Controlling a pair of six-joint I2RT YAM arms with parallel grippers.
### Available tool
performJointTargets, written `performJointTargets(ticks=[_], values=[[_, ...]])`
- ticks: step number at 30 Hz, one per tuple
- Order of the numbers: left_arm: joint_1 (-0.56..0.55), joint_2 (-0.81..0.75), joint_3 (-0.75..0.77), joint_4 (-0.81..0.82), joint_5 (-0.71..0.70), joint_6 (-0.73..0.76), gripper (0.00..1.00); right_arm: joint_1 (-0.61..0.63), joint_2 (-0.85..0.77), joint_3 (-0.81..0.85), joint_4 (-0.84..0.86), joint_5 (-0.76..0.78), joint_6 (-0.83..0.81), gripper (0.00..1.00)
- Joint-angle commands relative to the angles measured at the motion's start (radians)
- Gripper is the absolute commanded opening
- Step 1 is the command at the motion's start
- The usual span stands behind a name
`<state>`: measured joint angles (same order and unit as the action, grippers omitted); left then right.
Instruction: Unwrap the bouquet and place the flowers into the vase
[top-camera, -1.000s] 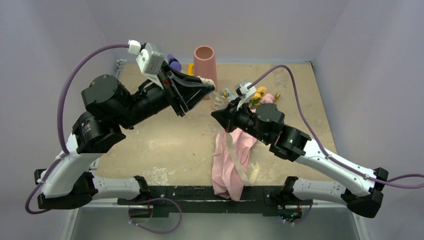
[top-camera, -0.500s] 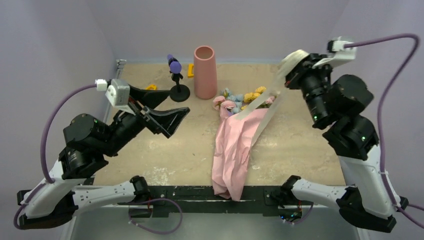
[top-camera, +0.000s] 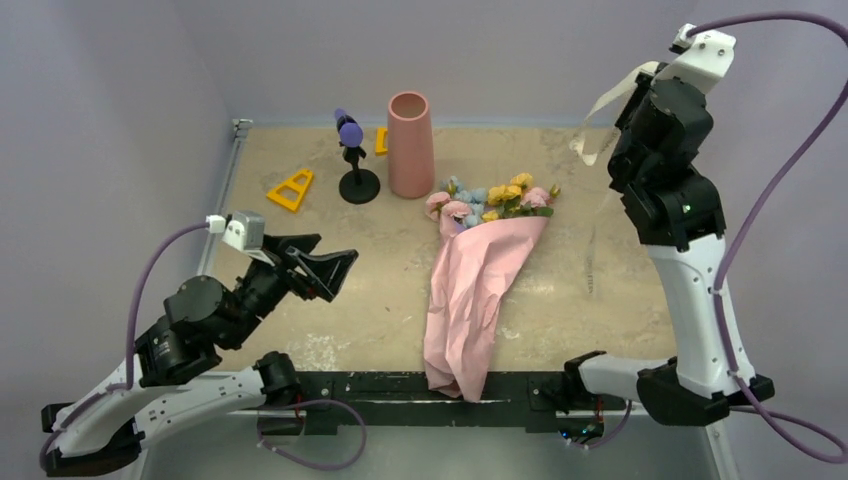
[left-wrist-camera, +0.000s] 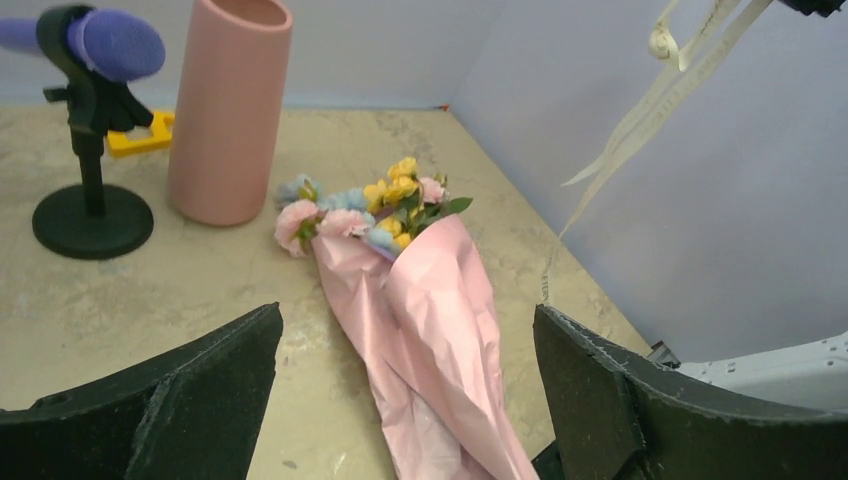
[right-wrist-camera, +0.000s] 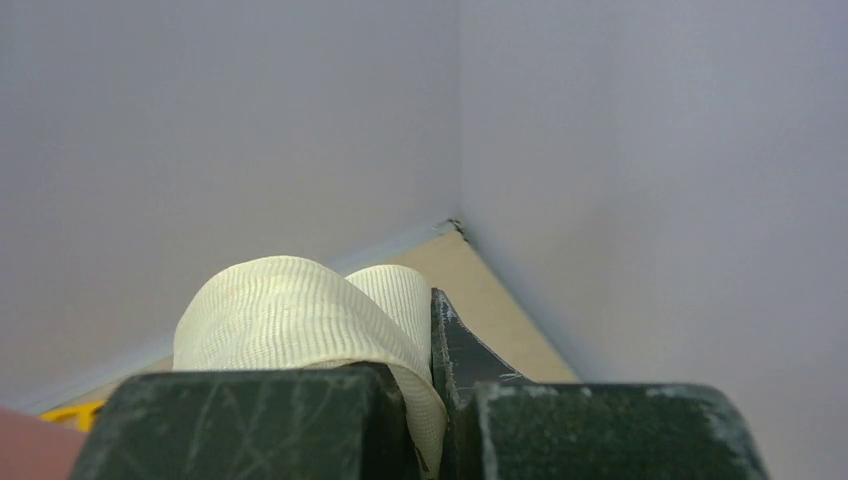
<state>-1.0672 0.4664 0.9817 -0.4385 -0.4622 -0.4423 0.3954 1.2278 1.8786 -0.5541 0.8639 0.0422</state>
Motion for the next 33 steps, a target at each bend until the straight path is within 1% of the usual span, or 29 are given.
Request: performJointTargets(ticks=[1, 6, 9, 11, 16, 21, 25, 29, 33], values=[[0.003, -0.038, -0.088, -0.035, -0.039, -0.132, 0.99, -0.14, 0.011, -0.07, 0.016, 0.064, 0.055, 0.0], [0.003, -0.053, -0.131, -0.088, -0.043, -0.206, 0.98, -0.307, 0.028, -0.226, -0.039, -0.061, 0.247, 0.0], [0.003, -0.069, -0.158, -0.115, -0.039, -0.246, 0.97, -0.406, 0.037, -0.336, -0.036, -0.157, 0.35, 0.0], [0.002, -0.086, -0.186, -0.131, -0.036, -0.27, 0.97, -0.463, 0.058, -0.398, -0.024, -0.197, 0.388, 0.0], [0.003, -0.138, -0.254, -0.169, -0.045, -0.336, 0.97, -0.515, 0.148, -0.531, 0.02, -0.207, 0.408, 0.0], [0.003, -0.155, -0.313, -0.176, -0.052, -0.4, 0.97, -0.553, 0.238, -0.635, 0.05, -0.275, 0.466, 0.0], [0.002, -0.124, -0.34, -0.147, -0.046, -0.416, 0.96, -0.569, 0.283, -0.709, 0.082, -0.322, 0.503, 0.0], [0.003, -0.072, -0.341, -0.126, -0.031, -0.418, 0.96, -0.581, 0.309, -0.748, 0.106, -0.332, 0.481, 0.0], [0.003, -0.035, -0.345, -0.122, -0.023, -0.425, 0.96, -0.62, 0.309, -0.793, 0.131, -0.35, 0.454, 0.0]])
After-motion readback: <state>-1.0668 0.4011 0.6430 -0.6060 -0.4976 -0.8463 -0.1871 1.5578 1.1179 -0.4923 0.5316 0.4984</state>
